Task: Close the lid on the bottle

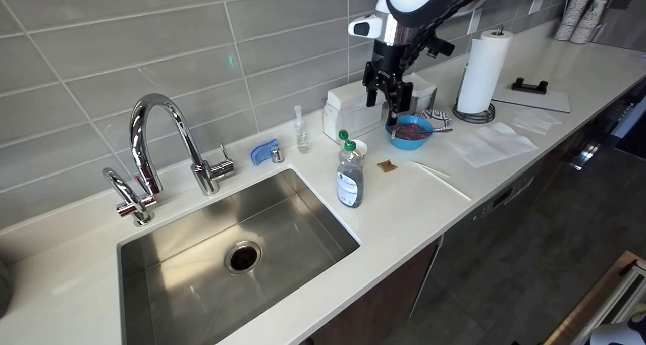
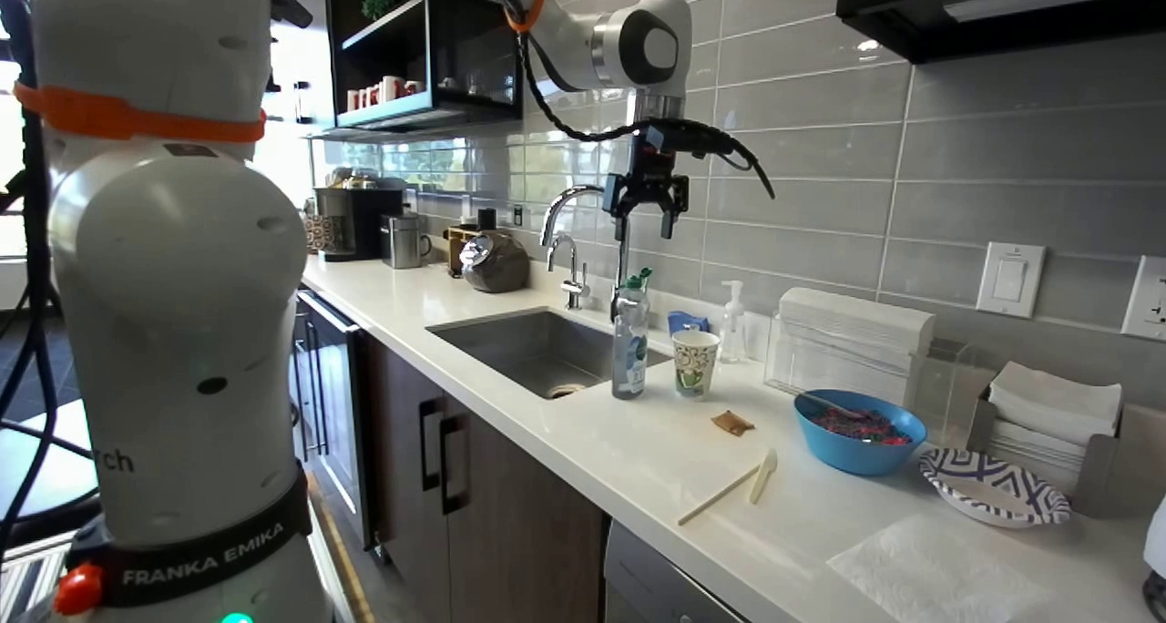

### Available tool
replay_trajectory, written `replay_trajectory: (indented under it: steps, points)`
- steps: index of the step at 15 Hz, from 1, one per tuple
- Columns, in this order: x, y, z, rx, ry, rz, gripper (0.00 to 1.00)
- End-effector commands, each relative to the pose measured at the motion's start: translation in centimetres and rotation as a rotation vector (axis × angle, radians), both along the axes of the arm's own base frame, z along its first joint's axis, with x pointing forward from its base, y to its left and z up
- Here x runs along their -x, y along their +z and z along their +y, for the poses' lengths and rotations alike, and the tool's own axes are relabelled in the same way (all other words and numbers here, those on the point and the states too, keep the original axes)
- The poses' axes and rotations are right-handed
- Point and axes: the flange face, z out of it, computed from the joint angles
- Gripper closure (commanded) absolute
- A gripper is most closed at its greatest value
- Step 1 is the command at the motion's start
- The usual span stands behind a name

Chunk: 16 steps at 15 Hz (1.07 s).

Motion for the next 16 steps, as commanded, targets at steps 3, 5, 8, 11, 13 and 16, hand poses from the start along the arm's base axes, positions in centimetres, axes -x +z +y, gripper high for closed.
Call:
replay_trajectory:
  steps: [3, 5, 8, 11, 13, 16]
  points:
    - [-4.6, -1.5, 1.5, -0.05, 0.168, -0.018, 0.0]
    - [-5.9, -2.2, 2.1, -0.063, 0.225, -0.015, 0.0]
    - [-7.4, -3.3, 2.9, -0.122, 0.295, -0.004, 0.0]
    - [-8.6, -4.1, 3.2, -0.165, 0.323, 0.017, 0.0]
    - [-9.0, -4.7, 3.2, -0.178, 0.32, 0.05, 0.0]
    - [-9.2, -5.5, 3.6, -0.191, 0.313, 0.116, 0.0]
